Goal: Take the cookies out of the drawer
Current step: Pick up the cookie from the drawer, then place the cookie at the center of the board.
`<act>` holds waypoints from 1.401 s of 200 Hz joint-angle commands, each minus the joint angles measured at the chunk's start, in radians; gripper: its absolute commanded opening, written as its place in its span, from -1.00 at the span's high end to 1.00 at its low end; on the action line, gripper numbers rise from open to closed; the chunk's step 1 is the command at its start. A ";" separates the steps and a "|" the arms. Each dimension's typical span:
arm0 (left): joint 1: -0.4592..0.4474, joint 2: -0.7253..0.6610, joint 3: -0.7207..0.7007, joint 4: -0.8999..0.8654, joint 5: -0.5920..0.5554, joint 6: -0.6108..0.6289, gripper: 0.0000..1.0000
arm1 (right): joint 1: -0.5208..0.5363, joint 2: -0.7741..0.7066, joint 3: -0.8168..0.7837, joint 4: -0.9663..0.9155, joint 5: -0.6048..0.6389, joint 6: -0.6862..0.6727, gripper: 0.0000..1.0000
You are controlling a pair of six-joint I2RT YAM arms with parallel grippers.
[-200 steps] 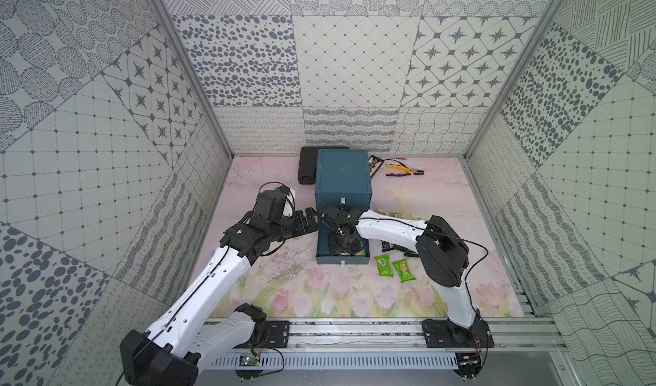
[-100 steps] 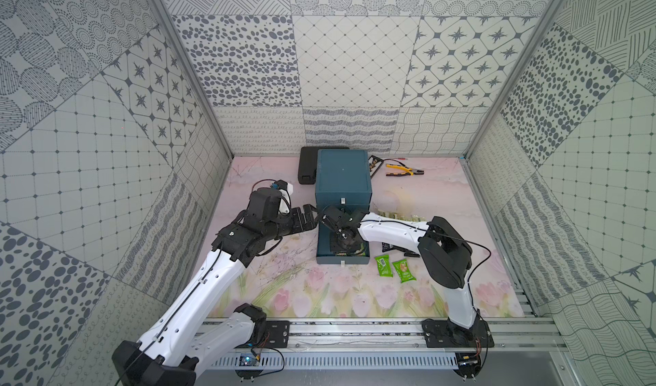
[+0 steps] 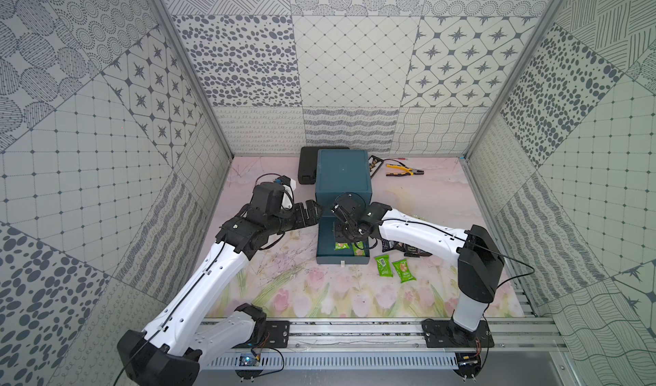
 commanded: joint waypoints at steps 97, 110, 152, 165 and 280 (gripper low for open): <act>0.002 0.026 0.048 0.054 0.085 -0.016 -0.97 | -0.042 -0.212 -0.060 -0.065 0.052 0.002 0.65; -0.004 0.041 0.052 0.089 0.134 -0.037 -0.98 | -0.047 -0.256 -0.078 -0.100 0.083 0.012 0.60; -0.106 0.122 0.079 0.135 0.144 -0.063 -0.98 | -0.115 -0.482 -0.248 -0.166 0.111 0.022 0.67; -0.147 0.143 0.079 0.179 0.134 -0.070 -0.98 | -0.139 -0.554 -0.311 -0.199 0.117 0.009 0.69; -0.324 0.219 -0.020 0.346 0.053 -0.154 -0.97 | -0.393 -0.570 -0.649 -0.248 0.120 -0.089 0.69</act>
